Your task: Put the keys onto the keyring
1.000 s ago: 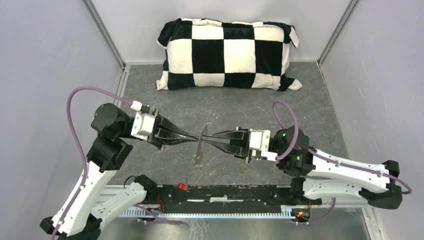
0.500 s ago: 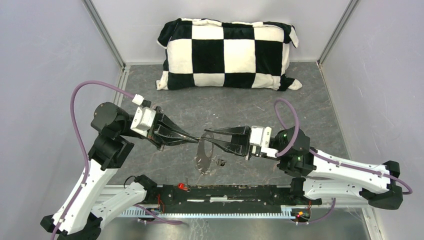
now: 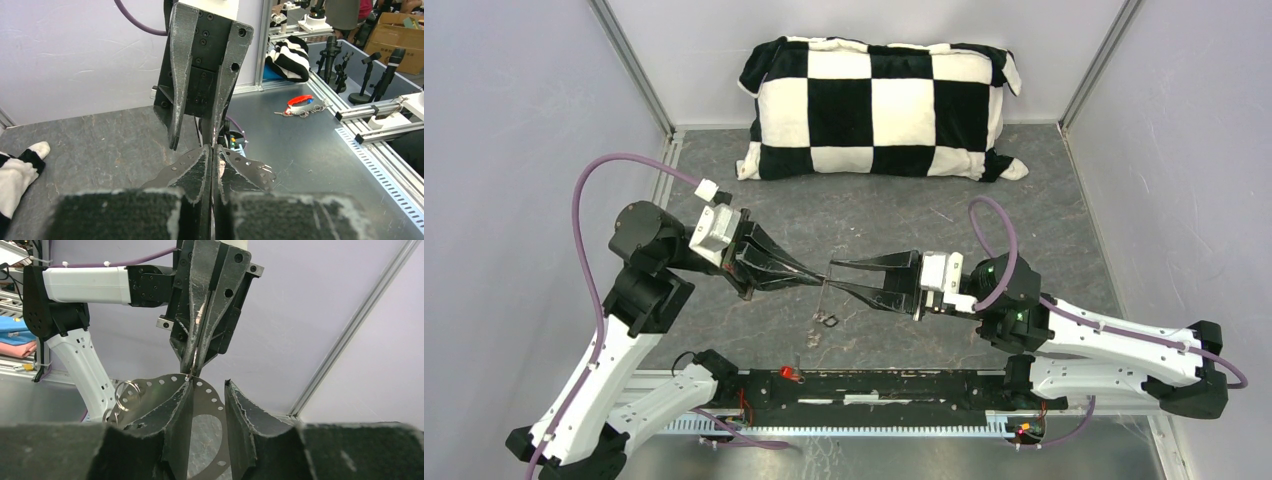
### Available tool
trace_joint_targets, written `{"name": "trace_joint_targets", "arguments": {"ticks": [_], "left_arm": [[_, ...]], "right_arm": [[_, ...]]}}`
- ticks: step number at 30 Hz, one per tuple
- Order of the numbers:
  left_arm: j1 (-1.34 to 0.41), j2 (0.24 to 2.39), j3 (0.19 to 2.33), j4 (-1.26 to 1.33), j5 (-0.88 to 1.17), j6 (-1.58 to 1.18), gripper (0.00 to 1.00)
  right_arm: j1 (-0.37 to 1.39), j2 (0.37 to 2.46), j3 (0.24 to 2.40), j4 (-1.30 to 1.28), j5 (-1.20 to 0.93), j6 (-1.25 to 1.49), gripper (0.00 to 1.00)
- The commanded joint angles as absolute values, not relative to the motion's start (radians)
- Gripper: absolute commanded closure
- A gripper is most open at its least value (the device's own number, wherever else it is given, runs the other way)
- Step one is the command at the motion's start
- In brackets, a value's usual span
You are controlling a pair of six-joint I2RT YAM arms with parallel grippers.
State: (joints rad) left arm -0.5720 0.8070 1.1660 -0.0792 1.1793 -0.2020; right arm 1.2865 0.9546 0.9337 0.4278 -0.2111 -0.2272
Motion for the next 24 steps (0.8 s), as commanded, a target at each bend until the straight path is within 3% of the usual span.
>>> {"name": "trace_joint_targets", "arguments": {"ticks": [1,5,10,13,24], "left_arm": [[-0.575,0.819,1.206,-0.084,1.123,-0.262,0.98],[-0.575,0.825,1.215,-0.144,1.080,-0.255,0.98],[-0.575,0.817,1.217,-0.259,0.998,-0.180,0.98],[-0.575,0.812,1.201,-0.357,0.929,-0.051,0.98],[-0.575,0.860,1.213,-0.426,0.867,-0.082,0.98]], "right_arm": [[1.282,0.941,0.956,0.466,-0.253,-0.202,0.65],[1.277,0.942,0.956,0.453,-0.228,-0.202,0.67],[1.276,0.920,0.914,0.384,0.035,-0.217,0.47],[1.270,0.892,0.858,0.349,0.222,-0.215,0.43],[1.227,0.779,0.667,0.369,0.353,-0.145,0.33]]}}
